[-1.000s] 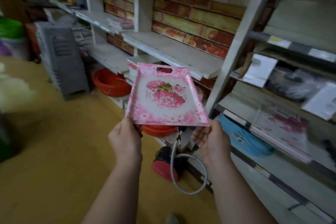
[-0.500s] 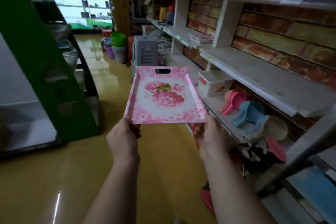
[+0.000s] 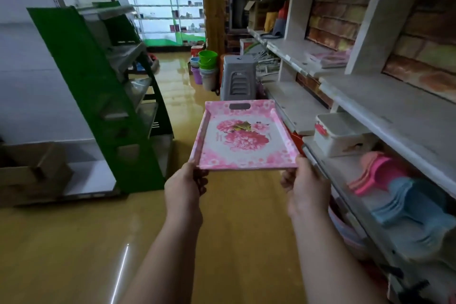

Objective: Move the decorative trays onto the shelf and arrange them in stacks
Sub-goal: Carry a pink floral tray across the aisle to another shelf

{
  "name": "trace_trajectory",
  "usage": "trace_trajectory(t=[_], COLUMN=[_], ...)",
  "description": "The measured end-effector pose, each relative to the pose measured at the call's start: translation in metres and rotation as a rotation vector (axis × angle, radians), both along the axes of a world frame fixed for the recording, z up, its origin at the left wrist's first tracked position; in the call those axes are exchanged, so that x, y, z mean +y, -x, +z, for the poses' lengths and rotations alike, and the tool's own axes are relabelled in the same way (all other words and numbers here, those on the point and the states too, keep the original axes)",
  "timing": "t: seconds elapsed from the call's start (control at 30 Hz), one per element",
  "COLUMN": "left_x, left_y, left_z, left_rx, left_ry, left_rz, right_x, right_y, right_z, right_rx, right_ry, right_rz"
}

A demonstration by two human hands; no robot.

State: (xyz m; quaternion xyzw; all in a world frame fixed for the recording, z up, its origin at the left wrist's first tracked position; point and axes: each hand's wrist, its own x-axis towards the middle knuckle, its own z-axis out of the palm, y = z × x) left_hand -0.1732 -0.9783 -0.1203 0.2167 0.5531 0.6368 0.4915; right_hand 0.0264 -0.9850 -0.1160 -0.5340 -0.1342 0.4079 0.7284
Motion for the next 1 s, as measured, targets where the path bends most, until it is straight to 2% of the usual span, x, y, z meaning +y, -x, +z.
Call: trace_trajectory(t=[0.23, 0.47, 0.6, 0.83, 1.0], left_x=[0.036, 0.114, 0.180, 0.320, 0.407], left_y=[-0.004, 0.003, 0.007, 0.022, 0.029], left_z=[-0.020, -0.026, -0.027, -0.027, -0.031], left_rx=[-0.027, -0.075, -0.148, -0.156, -0.208], left_ry=[0.059, 0.089, 0.070, 0.032, 0.050], left_rz=[0.054, 0.115, 0.084, 0.029, -0.088], right_x=[0.062, 0.143, 0.196, 0.313, 0.379], right_y=[-0.011, 0.000, 0.005, 0.008, 0.020], right_z=[-0.037, -0.042, -0.041, -0.036, -0.029], right_rx=[0.071, 0.091, 0.061, -0.085, -0.040], right_ry=[0.008, 0.029, 0.048, 0.097, 0.091], right_rz=[0.087, 0.139, 0.126, 0.120, 0.074])
